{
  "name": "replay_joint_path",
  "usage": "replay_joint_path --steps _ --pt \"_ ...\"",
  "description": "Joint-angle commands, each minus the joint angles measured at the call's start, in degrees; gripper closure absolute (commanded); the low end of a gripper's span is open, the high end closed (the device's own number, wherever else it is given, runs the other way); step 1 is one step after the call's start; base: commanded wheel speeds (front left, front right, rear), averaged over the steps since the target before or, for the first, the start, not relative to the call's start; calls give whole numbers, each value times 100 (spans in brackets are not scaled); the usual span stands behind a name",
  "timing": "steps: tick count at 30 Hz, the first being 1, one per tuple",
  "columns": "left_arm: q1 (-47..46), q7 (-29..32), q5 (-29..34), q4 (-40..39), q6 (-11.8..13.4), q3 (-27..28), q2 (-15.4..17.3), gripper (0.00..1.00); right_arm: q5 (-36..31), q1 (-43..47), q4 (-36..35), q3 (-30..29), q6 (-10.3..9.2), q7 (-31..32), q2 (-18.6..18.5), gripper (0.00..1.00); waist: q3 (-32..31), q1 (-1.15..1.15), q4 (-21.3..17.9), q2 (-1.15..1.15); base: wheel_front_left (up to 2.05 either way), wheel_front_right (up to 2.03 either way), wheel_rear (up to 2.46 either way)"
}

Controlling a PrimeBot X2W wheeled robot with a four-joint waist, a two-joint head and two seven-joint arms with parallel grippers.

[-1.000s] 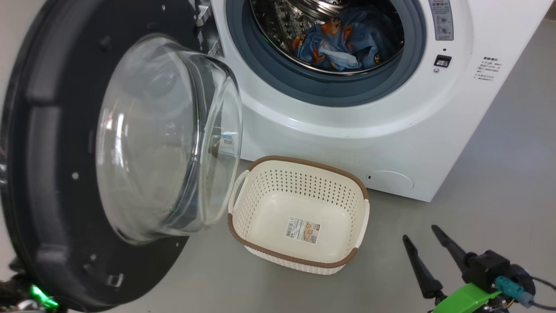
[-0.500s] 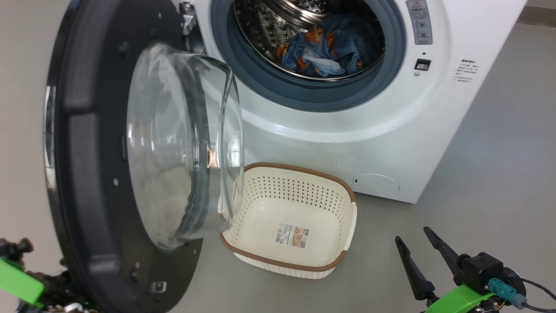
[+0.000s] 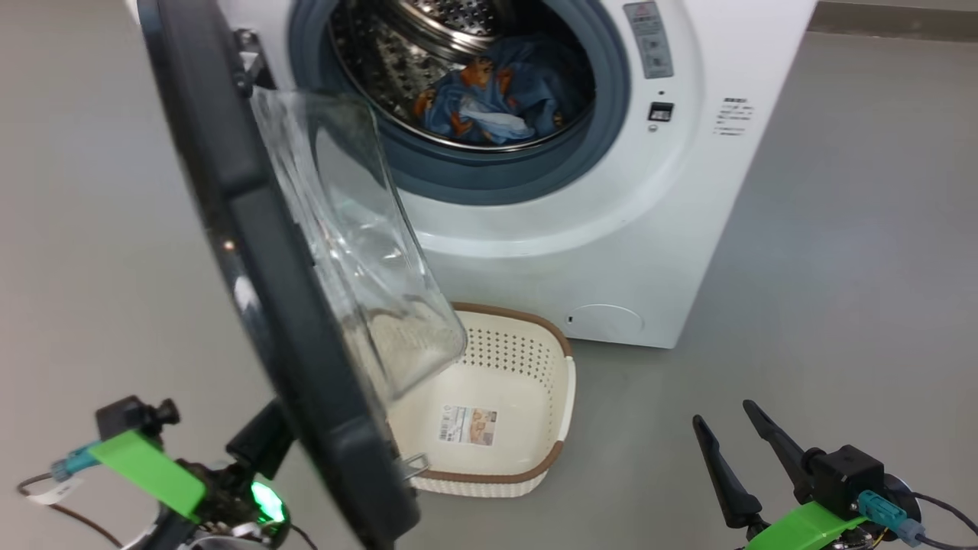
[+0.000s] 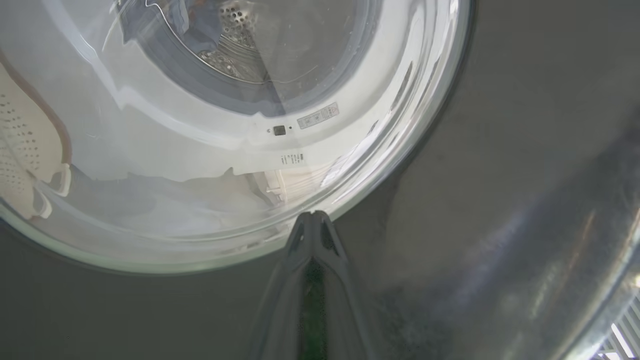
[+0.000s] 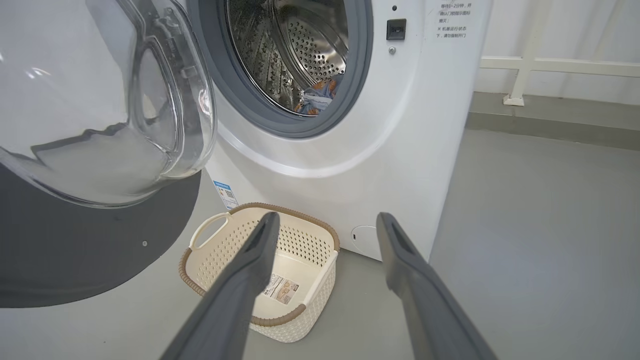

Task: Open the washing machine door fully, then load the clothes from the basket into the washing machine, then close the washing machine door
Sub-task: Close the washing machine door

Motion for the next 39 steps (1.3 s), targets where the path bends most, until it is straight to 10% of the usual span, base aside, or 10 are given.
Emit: replay_joint_path --steps 1,39 --pt "-164 10 -35 -216 -25 -26 63 100 -27 39 -142 126 9 -69 -36 0 -28 0 -197 0 0 0 0" --pt "-2879 -2897 503 2035 -25 -1313 62 100 -28 -240 -121 216 9 -69 9 0 254 0 -1558 0 0 0 0"
